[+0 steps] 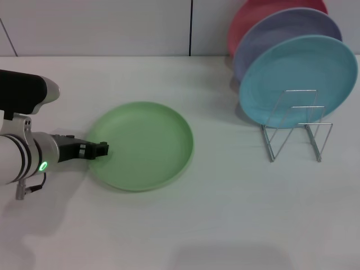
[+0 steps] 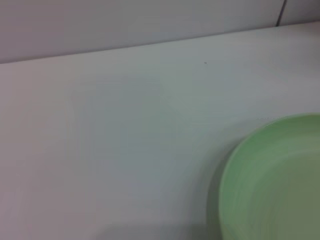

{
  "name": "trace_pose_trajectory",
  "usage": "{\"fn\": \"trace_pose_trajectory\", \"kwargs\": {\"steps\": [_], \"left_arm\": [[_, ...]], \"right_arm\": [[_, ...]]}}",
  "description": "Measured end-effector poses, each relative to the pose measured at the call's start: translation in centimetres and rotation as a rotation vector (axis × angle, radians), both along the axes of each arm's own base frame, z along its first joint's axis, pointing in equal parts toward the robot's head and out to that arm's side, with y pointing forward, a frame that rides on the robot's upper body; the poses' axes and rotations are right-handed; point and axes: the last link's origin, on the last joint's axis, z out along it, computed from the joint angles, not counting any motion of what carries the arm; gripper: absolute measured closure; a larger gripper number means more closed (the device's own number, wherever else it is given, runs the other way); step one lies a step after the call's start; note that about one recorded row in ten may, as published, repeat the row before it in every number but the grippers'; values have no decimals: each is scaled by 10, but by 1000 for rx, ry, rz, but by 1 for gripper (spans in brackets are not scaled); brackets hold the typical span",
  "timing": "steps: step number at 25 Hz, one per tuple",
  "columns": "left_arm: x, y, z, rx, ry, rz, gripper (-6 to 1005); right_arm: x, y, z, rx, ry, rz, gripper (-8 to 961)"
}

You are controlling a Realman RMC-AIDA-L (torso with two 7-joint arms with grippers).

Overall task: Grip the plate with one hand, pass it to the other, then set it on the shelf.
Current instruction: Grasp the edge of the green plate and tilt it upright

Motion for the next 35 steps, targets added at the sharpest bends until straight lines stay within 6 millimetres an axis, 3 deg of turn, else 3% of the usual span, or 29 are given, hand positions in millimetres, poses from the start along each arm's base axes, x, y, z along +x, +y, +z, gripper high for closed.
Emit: {"fn": "trace_pose_trajectory", "kwargs": {"steps": [9, 34, 35], "left_arm": [[-3, 4, 8, 17, -3, 24, 202], [-4, 6, 2, -32, 21, 51, 203], [-4, 6, 2, -33, 21, 51, 242]], "right_arm": [[1, 0, 0, -2, -1, -4, 165], [0, 4, 0, -7, 3, 0, 165], [0, 4, 0, -7, 3, 0, 165]]}}
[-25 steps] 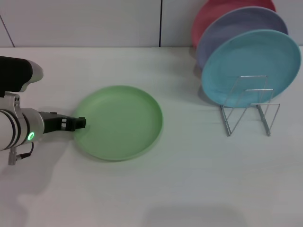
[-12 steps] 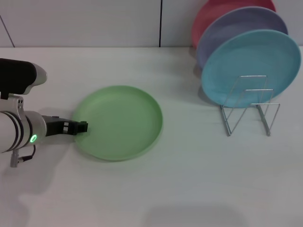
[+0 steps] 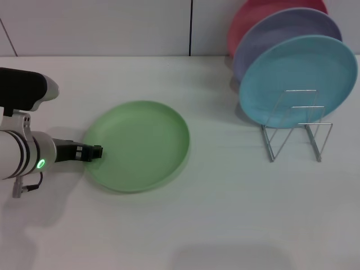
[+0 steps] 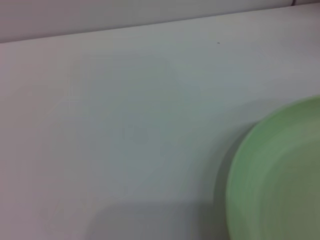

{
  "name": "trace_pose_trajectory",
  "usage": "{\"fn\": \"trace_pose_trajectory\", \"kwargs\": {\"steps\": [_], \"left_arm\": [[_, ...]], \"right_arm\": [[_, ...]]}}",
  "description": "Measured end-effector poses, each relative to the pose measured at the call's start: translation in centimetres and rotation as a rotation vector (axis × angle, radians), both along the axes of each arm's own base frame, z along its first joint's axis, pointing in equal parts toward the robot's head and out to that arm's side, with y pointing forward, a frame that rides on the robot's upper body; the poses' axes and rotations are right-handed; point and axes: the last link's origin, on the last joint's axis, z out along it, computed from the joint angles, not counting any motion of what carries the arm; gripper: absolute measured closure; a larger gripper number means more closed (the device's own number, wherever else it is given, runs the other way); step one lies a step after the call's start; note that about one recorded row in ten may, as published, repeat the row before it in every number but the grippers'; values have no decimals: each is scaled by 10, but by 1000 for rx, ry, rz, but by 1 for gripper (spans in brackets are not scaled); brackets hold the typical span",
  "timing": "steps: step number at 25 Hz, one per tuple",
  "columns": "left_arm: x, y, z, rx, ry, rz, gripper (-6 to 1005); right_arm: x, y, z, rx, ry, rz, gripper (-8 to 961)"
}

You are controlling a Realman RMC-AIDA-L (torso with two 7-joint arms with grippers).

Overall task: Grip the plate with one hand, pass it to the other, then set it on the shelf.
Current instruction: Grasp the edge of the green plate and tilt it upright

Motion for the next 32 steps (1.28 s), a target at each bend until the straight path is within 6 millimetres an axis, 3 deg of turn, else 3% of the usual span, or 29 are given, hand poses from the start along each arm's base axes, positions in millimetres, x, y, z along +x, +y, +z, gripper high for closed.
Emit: {"fn": "trace_pose_trajectory", "kwargs": {"steps": [12, 18, 32], "left_arm": [[4, 2, -1, -12, 5, -3, 544], [6, 1, -1, -18, 1, 0, 548], [13, 5, -2, -46, 12, 0, 791]], "right_arm": [[-1, 2, 0, 0, 0, 5, 164], [-2, 3, 0, 0, 0, 9, 164], [-3, 5, 0, -2, -23, 2, 164]]}}
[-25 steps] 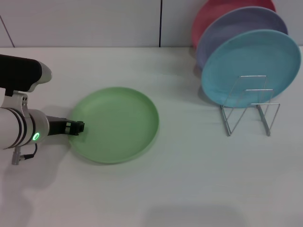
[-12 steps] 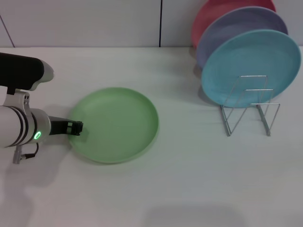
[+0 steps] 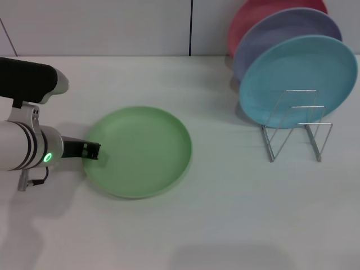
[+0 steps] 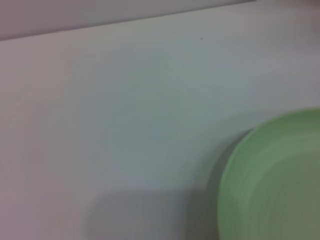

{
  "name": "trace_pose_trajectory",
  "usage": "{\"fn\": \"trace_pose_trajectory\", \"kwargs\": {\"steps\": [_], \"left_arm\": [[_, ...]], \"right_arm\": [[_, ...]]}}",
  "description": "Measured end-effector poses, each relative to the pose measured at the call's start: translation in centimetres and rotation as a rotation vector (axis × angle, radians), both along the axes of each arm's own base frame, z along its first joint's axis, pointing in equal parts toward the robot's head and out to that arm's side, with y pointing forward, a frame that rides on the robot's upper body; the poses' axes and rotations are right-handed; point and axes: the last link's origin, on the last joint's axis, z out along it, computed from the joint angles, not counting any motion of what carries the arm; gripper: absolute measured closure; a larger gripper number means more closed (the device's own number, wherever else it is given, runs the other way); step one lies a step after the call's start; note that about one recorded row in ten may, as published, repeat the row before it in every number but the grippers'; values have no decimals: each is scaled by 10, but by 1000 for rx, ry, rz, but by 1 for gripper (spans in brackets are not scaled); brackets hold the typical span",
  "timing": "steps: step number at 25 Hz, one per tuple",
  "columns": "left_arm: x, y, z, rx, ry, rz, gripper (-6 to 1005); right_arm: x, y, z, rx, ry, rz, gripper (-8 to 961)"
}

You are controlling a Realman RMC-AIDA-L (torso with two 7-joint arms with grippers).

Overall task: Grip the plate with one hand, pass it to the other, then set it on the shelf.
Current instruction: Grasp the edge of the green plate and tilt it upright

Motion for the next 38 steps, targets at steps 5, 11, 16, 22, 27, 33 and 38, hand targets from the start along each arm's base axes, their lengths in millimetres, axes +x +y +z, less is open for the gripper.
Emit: {"fn": "trace_pose_trajectory", "kwargs": {"steps": [5, 11, 16, 22, 27, 33, 38], "left_arm": [[3, 0, 1, 2, -2, -11, 795], [6, 0, 3, 2, 0, -24, 829], [9, 0, 4, 3, -2, -30, 852], [24, 1, 15, 29, -13, -84, 877], [34, 4, 24, 42, -11, -123, 901], [52, 1, 34, 65, -25, -174, 949], [60, -1, 39, 75, -28, -200, 954]], "right_arm": [[-2, 0, 1, 8, -5, 9, 165], [-5, -1, 2, 23, -15, 27, 164], [-6, -1, 2, 26, -18, 34, 165], [-36, 0, 13, 68, -129, 233, 167], [-77, 21, 39, 83, -216, 601, 168], [-141, 108, 90, -328, -226, 946, 169], [-205, 175, 116, -706, -229, 809, 170]]}}
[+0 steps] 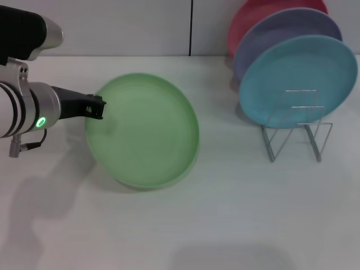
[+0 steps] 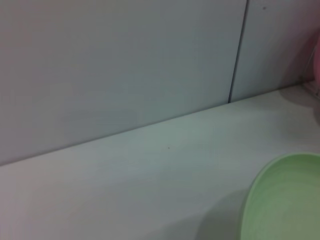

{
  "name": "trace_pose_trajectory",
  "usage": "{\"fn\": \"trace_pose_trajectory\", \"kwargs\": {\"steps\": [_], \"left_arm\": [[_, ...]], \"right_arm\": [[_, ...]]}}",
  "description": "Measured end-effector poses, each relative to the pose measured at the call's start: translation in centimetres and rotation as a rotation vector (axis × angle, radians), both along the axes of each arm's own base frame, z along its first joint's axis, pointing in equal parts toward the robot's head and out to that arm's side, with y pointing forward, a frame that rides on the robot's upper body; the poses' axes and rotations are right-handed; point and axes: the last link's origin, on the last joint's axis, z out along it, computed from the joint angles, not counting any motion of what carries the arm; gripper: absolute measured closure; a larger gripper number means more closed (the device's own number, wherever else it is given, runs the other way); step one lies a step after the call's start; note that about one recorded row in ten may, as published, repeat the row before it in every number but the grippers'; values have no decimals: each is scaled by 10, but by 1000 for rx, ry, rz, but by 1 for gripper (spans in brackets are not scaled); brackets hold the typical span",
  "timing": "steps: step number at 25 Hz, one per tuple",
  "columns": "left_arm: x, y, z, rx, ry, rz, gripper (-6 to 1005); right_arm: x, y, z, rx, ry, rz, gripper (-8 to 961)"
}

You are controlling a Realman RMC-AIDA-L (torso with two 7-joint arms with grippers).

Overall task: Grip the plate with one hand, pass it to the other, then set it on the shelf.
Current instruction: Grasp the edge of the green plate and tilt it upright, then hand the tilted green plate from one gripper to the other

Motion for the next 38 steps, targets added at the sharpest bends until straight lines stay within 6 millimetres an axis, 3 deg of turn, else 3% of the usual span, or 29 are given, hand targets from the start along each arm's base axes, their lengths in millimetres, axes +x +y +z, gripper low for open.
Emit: {"fn": "trace_pose_trajectory", "kwargs": {"steps": [1, 2, 5, 6, 9, 11, 15, 16, 21, 29, 38], "left_arm": [[4, 0, 2, 5, -3, -11, 953], [4, 0, 2, 5, -3, -11, 953], [12, 0, 8, 18, -6, -34, 952], [19, 1, 14, 31, -8, -56, 952], [28, 1, 23, 47, -8, -83, 951], [36, 2, 31, 63, -6, -111, 950], [51, 1, 43, 93, -11, -159, 949], [57, 0, 47, 103, -11, -179, 949], [66, -2, 52, 109, -18, -205, 947], [70, -2, 52, 106, -31, -214, 944], [73, -3, 49, 92, -51, -218, 941]], "right_arm": [[-23, 9, 8, -64, -59, -59, 169], [-23, 9, 8, -64, -59, -59, 169], [-54, 13, 24, -157, -126, -174, 169], [-73, 13, 30, -240, -195, -280, 169], [-89, 13, 34, -309, -245, -373, 169], [-105, 15, 29, -451, -295, -470, 168], [-117, 23, 16, -550, -350, -498, 168], [-121, 31, 2, -617, -385, -516, 168], [-122, 53, -27, -720, -406, -533, 169], [-116, 69, -48, -709, -415, -545, 169], [-122, 77, -94, -747, -479, -511, 170]]}}
